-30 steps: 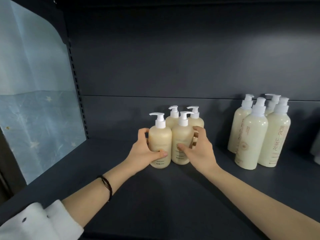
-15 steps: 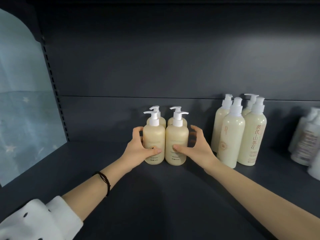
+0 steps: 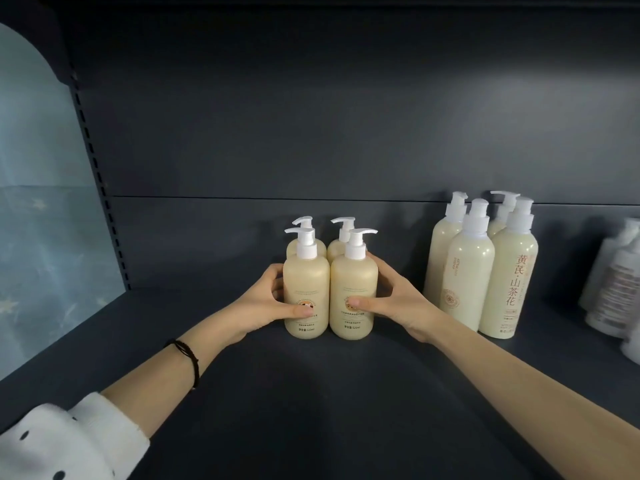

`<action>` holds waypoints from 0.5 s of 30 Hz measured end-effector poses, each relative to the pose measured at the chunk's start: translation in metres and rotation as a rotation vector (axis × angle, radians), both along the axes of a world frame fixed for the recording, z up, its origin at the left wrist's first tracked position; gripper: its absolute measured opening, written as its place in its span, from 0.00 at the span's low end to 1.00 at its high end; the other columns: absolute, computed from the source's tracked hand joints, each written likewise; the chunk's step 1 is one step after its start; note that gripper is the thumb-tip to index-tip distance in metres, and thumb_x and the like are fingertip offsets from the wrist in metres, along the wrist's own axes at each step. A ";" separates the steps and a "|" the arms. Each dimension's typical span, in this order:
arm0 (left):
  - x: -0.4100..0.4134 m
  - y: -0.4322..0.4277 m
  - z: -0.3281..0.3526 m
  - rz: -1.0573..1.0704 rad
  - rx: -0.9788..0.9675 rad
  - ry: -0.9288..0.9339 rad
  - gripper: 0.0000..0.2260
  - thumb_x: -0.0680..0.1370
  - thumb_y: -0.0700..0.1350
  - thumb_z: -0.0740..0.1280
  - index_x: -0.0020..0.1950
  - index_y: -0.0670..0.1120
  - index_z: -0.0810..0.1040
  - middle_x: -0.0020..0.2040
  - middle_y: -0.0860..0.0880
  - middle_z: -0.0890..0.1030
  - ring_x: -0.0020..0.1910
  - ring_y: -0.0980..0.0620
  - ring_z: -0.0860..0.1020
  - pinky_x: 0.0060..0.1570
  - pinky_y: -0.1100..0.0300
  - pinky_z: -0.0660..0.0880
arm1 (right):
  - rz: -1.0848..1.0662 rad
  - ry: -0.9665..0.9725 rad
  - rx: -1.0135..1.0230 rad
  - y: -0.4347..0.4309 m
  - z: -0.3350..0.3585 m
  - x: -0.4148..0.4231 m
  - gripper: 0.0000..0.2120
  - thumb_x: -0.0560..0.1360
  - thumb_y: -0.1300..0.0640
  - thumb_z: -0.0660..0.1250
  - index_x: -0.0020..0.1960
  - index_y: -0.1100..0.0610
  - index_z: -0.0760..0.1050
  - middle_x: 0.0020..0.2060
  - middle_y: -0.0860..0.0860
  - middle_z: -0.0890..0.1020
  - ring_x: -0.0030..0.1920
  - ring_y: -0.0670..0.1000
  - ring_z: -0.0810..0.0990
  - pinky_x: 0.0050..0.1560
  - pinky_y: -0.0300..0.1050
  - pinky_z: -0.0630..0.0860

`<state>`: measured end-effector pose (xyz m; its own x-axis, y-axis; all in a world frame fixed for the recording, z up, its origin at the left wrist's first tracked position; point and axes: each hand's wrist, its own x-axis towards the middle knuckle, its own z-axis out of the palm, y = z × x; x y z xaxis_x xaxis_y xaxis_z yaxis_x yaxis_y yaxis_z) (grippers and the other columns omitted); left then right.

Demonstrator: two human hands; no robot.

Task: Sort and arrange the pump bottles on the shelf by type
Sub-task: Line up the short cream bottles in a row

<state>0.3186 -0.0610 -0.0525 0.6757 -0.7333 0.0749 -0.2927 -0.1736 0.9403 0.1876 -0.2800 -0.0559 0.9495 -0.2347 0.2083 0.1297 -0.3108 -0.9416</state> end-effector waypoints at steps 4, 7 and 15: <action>0.007 0.006 -0.002 0.031 -0.002 -0.003 0.34 0.65 0.44 0.79 0.65 0.53 0.66 0.62 0.53 0.76 0.60 0.59 0.76 0.51 0.65 0.75 | 0.035 -0.005 -0.002 0.005 0.001 0.002 0.40 0.67 0.57 0.78 0.72 0.37 0.63 0.64 0.40 0.76 0.66 0.42 0.73 0.66 0.54 0.73; 0.011 0.016 -0.002 0.054 -0.011 -0.008 0.34 0.64 0.45 0.79 0.65 0.52 0.66 0.62 0.53 0.76 0.60 0.58 0.76 0.50 0.65 0.74 | 0.038 -0.017 0.007 0.014 0.000 0.006 0.41 0.68 0.58 0.77 0.72 0.36 0.62 0.66 0.40 0.75 0.67 0.43 0.72 0.66 0.54 0.72; 0.008 0.037 -0.005 0.170 -0.024 -0.025 0.29 0.71 0.41 0.75 0.66 0.51 0.65 0.59 0.53 0.76 0.55 0.60 0.76 0.46 0.67 0.73 | 0.055 0.003 -0.014 0.040 -0.003 0.022 0.41 0.70 0.54 0.76 0.73 0.33 0.58 0.64 0.36 0.74 0.69 0.43 0.69 0.68 0.54 0.70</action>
